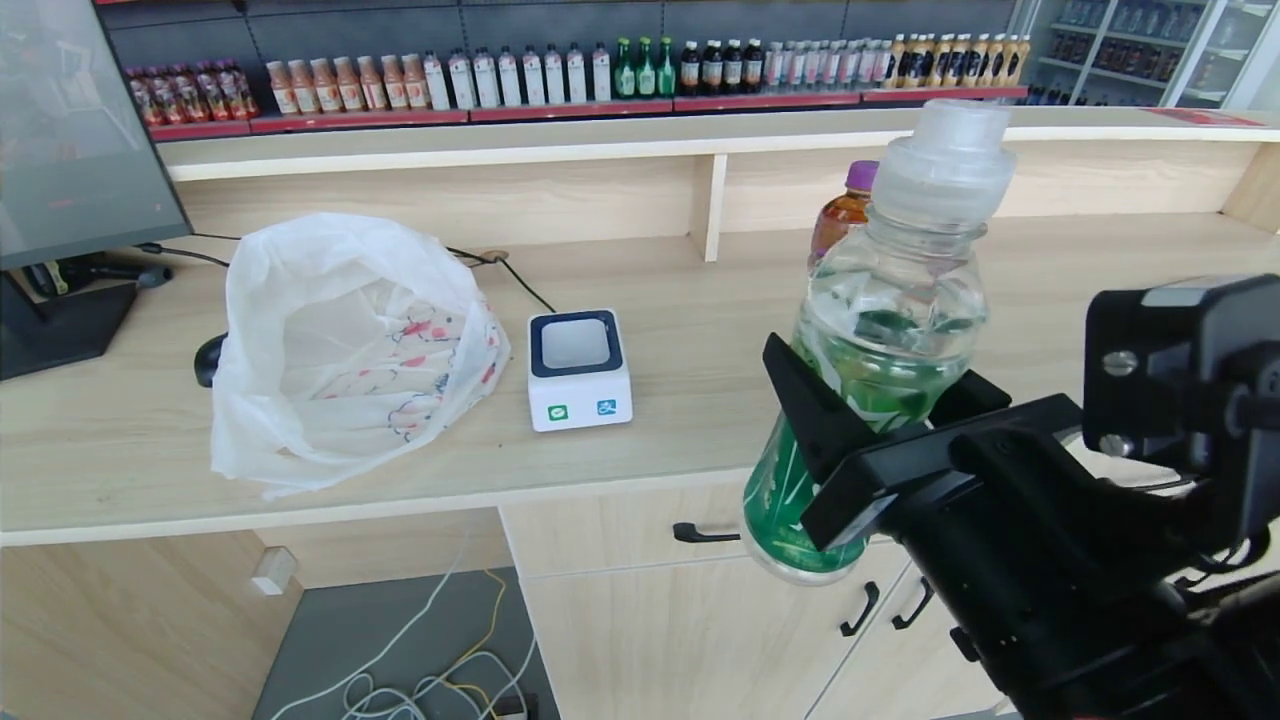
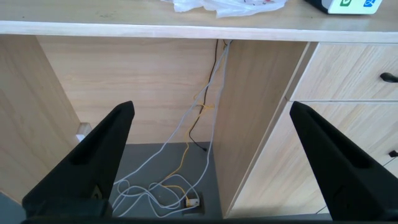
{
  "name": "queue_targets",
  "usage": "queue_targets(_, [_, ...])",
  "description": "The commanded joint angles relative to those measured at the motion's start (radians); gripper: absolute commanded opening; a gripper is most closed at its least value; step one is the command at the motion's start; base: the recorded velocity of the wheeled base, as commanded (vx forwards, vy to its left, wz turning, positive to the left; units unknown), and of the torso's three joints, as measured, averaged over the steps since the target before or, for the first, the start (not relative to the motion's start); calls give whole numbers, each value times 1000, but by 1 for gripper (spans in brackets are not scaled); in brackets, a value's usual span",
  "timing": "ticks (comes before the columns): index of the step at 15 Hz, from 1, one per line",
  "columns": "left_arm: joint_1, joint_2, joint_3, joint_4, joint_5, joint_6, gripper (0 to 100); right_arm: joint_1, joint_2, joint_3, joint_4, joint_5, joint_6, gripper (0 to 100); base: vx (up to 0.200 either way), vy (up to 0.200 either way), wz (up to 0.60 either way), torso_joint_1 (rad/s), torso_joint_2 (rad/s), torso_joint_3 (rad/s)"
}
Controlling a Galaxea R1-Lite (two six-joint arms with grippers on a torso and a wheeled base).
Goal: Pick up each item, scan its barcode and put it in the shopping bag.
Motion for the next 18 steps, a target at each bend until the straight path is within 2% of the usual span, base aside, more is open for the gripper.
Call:
queue_targets(1, [0,0,0,0,1,0,100,25,-7,19,-1,0,-4,0,0,0,0,0,0,0])
queue_targets(3, [0,0,0,0,0,0,100,81,10,18,-1,3,-40,0,0,0,0,0,0,0])
queue_targets(8, [0,0,0,0,0,0,100,103,-15,8,-1,5,-154,0,0,0,0,0,0,0])
queue_targets(13, [0,0,0,0,1,0,100,249,-42,22,-1,9,-343,0,0,0,0,0,0,0])
queue_targets(14, [0,0,0,0,0,0,100,282,-35,33,-1,55,-404,0,0,0,0,0,0,0])
queue_targets(18, [0,0,0,0,0,0,100,285,-30,39,-1,203,-588,0,0,0,0,0,0,0])
